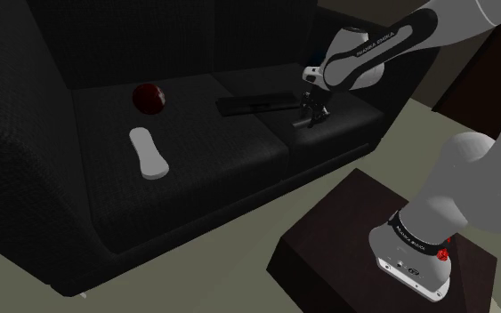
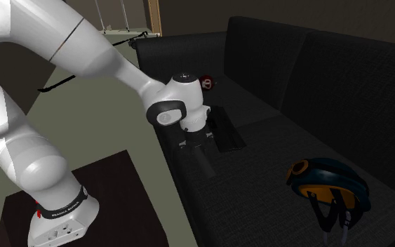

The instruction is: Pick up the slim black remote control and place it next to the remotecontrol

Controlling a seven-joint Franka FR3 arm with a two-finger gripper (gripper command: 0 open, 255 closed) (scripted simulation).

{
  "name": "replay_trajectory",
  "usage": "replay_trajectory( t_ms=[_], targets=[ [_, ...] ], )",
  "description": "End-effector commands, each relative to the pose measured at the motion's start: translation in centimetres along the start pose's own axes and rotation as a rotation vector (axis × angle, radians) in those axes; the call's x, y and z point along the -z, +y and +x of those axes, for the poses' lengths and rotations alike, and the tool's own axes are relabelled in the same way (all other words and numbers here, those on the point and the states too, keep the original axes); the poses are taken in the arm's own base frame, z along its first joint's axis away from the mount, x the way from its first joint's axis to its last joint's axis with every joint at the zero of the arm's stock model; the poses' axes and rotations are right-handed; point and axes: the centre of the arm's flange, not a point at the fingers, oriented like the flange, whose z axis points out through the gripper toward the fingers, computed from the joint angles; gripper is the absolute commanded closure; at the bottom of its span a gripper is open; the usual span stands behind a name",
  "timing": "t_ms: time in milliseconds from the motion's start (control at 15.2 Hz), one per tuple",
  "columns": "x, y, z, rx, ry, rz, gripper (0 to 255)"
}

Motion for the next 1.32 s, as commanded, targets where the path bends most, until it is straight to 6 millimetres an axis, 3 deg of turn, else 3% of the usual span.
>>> replay_trajectory(
  t_ms=[0, 264, 1254],
  targets=[
    [-0.1, 0.1, 0.0, 0.001, -0.002, -0.003, 255],
    [-0.1, 0.0, 0.0, 0.001, -0.002, -0.003, 255],
    [7.7, 1.1, 0.2, 0.001, -0.002, -0.003, 255]
  ],
)
